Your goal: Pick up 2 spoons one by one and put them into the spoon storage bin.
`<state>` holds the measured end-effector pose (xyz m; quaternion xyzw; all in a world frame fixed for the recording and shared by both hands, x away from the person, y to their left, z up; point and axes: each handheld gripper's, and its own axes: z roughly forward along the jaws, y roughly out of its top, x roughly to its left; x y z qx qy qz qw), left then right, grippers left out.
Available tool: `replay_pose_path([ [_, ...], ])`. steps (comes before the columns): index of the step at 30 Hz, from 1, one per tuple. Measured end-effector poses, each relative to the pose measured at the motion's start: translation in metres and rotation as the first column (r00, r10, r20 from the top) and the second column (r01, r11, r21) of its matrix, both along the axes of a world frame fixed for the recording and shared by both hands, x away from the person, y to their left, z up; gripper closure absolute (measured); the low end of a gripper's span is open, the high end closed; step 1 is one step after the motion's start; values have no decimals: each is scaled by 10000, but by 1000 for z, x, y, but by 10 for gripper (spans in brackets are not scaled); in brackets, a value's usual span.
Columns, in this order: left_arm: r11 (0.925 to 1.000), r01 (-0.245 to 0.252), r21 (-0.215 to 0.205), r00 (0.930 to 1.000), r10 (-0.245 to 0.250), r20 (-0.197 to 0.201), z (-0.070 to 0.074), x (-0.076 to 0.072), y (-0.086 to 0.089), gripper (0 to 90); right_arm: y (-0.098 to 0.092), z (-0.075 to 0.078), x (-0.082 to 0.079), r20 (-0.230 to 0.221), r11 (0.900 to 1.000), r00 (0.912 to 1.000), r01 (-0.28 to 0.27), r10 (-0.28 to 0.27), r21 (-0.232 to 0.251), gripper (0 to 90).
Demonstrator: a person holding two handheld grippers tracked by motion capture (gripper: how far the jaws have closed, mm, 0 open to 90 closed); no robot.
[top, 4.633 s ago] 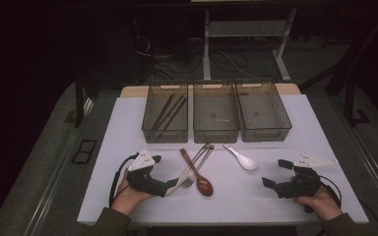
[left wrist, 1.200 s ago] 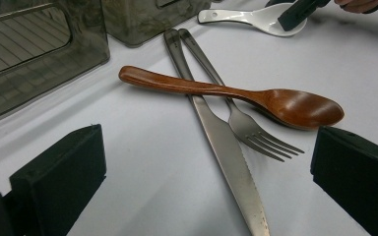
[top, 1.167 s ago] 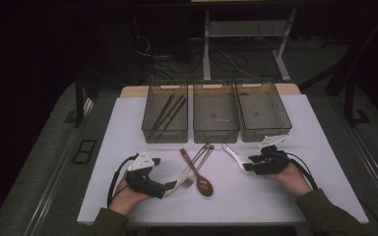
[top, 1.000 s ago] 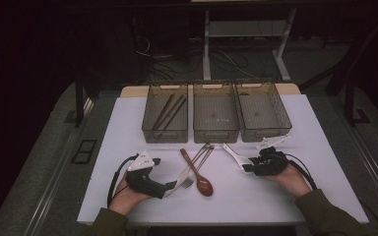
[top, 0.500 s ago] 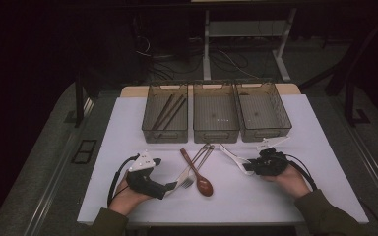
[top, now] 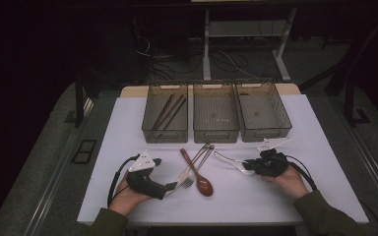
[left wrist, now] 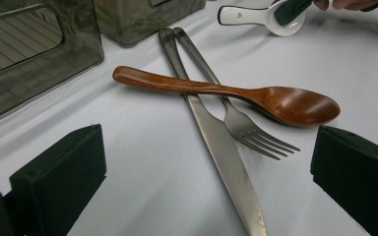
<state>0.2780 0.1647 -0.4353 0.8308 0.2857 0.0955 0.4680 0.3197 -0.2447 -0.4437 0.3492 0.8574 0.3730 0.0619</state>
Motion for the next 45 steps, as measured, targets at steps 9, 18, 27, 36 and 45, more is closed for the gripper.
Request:
replay_pose_path([
  [9, 9999, -40, -102, 10000, 40, 5, 0, 1, 0, 0, -3, 3, 0, 149, 9999, 9999, 75, -77, 133, 818],
  [18, 10000, 56, -47, 10000, -56, 34, 0, -1, 0, 0, -7, 9, 2, 367, 9990, 9990, 226, -240, 382, 817],
  [27, 9999, 136, -74, 9999, -136, 16, -1, -1, -1, 0, -8, 16, 4, 592, 9981, 9975, 357, -386, 499, 817],
  [36, 9999, 100, -44, 9999, -100, 19, -1, -1, -1, 0, -10, 28, 8, 836, 9957, 9948, 510, -575, 779, 817],
  [45, 9999, 124, -57, 9999, -124, 24, -1, -1, -1, 0, -9, 40, 15, 1062, 9926, 9915, 635, -746, 1038, 818],
])
